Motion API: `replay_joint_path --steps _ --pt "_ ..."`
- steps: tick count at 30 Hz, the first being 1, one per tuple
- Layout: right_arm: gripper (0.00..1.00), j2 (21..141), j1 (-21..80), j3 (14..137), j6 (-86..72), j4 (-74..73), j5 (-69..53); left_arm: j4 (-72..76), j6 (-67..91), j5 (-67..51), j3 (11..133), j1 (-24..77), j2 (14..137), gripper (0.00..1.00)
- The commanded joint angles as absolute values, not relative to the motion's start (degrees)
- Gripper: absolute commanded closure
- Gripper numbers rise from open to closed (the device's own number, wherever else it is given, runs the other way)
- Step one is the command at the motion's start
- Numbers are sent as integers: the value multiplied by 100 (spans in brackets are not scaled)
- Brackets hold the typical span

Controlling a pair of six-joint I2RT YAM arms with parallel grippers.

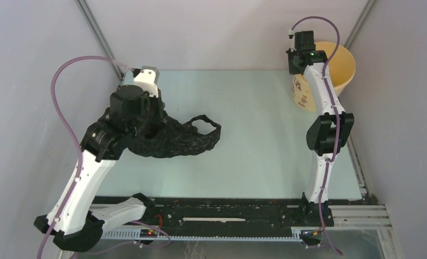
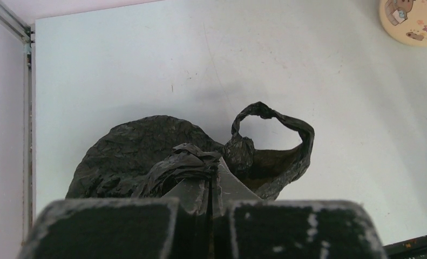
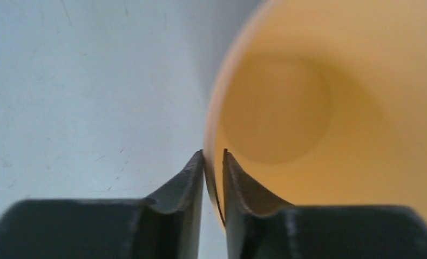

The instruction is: Put the trash bags into the trash bin

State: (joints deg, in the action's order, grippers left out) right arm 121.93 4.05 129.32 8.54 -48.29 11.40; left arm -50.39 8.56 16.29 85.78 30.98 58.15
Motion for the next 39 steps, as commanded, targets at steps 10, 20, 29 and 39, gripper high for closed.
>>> replay_joint_path --steps 10,20,29,39 --pt "100 11508 1591 12458 194 -6355 927 -4857 1072 1066 9205 3223 6311 100" --pt "100 10209 2515 10782 -572 -6223 -328 -4451 1608 249 9529 3226 6800 100" --pt "98 9877 2969 10365 -737 -6212 -152 -4770 2795 -316 9505 3226 6713 100" --pt "40 9456 3261 11047 -817 -6534 -30 -5142 3020 -81 8813 3210 5994 100"
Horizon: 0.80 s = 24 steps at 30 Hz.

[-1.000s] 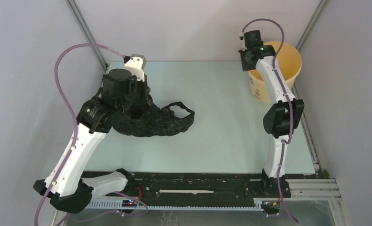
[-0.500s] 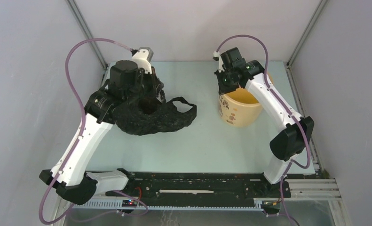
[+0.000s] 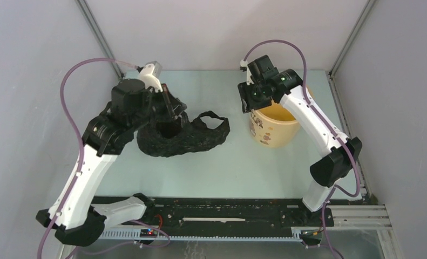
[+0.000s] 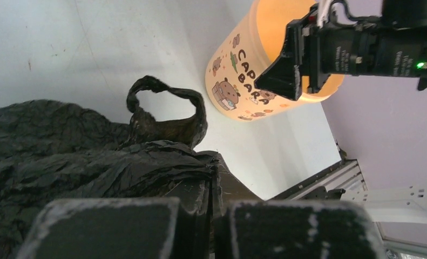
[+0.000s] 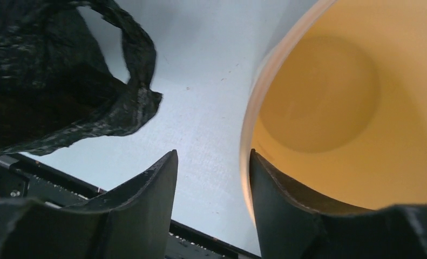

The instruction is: Put the trash bags into the trash bin

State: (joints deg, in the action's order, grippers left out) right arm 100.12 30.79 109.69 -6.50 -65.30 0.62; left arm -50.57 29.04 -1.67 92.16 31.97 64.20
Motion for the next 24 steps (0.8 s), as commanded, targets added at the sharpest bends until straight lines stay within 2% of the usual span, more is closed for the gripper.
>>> replay_joint_path --steps 1,7,9,13,21,24 --pt "36 9271 3295 10904 -869 -6445 -67 -5090 3026 -106 8657 3216 5847 100" --pt "25 8150 3426 10232 -1433 -6406 -722 -4958 3472 -1030 8240 3222 5560 100" --pt "24 7654 3442 9694 -1624 -6116 -1075 -4782 3694 -1340 7947 3251 5599 100" --pt "20 6812 3426 8434 -2131 -5254 -1593 -4402 4268 -1206 7451 3503 5711 100" --pt "20 6360 3546 7934 -2280 -5182 -1831 -3999 4959 -1598 6540 3745 6022 100" --pt "20 6023 3752 7516 -2568 -4924 -1965 -3636 5033 -1587 6193 4141 6335 100"
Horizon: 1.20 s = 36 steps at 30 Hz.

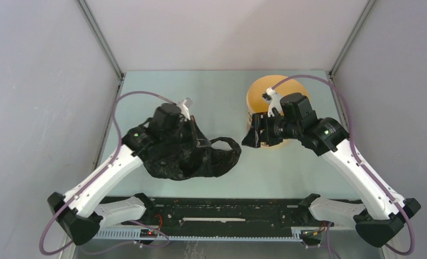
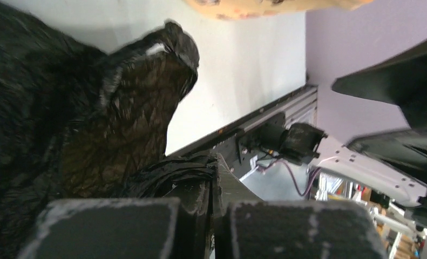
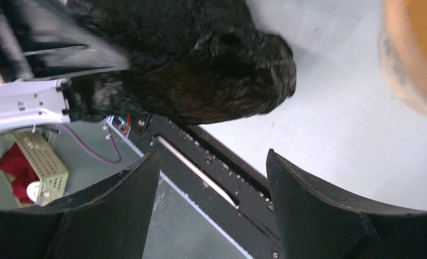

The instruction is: Put the trash bags into the trash bin

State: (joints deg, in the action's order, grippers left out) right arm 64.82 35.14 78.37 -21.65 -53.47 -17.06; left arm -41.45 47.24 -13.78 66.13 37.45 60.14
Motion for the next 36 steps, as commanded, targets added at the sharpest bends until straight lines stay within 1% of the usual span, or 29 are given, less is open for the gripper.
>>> replay_joint_path --steps 1,4,5,8,16,19,21,23,26,28,30,33,36 --pt "20 5960 3806 7442 -2597 -4907 -1968 -3508 5054 -1555 6216 4266 6405 100" --pt "19 5787 3952 7314 -2570 -4970 -1861 -3332 5016 -1370 6351 4546 6535 100" --pt "17 5734 4014 7286 -2547 -5000 -1792 -3320 4989 -1249 6373 4605 6525 100" --pt "15 5555 4146 7198 -2597 -5005 -1688 -3159 5017 -1093 6207 4654 6418 100" --pt "13 5340 4553 6704 -2844 -4640 -1684 -2699 5326 -1408 5882 4660 6442 100" --pt "12 5247 4765 6259 -2892 -4117 -1516 -2705 5269 -1348 5882 4666 6481 100" --pt "9 5234 4899 5949 -3030 -3696 -1373 -2704 5240 -1357 5891 4665 6546 100" --pt "8 5071 5139 5407 -3072 -2821 -1139 -2650 5190 -1419 5951 4665 6655 100" --pt "8 4901 5292 4487 -3310 -1510 -1166 -2665 5077 -1475 6222 4662 6899 100" --pt "9 4952 5316 4137 -3606 -963 -1209 -2652 5056 -1580 6449 4666 7076 100" --pt "13 5068 5330 3973 -3719 -566 -1287 -2633 5042 -1659 6618 4666 7243 100" --pt "27 5208 5343 3792 -3676 -102 -1365 -2638 4968 -1736 6821 4666 7460 100" --pt "28 5228 5344 3463 -3750 481 -1220 -2637 4943 -1864 6925 4667 7578 100"
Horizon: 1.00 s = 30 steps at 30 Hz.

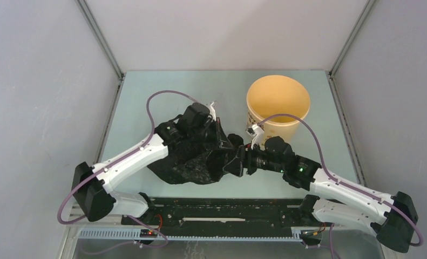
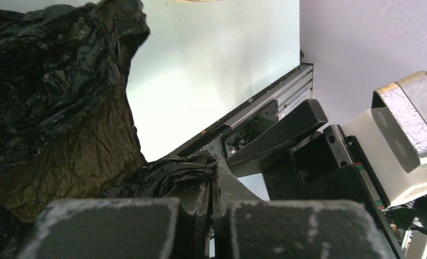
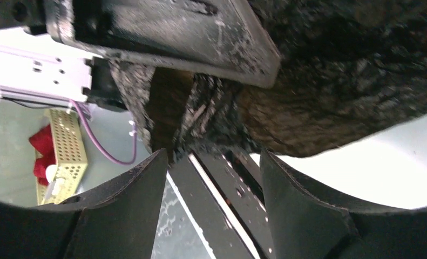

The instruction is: Put the trash bags into the trash bin

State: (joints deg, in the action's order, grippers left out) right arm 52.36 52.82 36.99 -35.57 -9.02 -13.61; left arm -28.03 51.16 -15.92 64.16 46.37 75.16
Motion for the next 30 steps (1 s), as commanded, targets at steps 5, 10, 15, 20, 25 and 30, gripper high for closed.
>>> replay_joint_path --steps 5,10,15,20,25,30 --pt "36 5491 5326 3305 -3809 591 -955 -2674 4859 -1962 6968 4667 7623 100" --pt "73 5695 5289 3305 -3760 480 -542 -2827 4735 -1988 7102 4658 7741 100" --pt "100 5803 5210 3285 -3612 488 -376 -3099 4552 -2026 7380 4654 7892 97" --pt "100 5919 5115 3287 -3559 362 -526 -4014 3907 -1777 8018 4655 7782 36" --pt "100 5739 5125 3124 -3573 98 -428 -4185 3319 -844 8188 4539 6951 4" --pt "100 5565 5007 2758 -3833 85 -544 -3743 3888 -511 7382 3468 6553 4"
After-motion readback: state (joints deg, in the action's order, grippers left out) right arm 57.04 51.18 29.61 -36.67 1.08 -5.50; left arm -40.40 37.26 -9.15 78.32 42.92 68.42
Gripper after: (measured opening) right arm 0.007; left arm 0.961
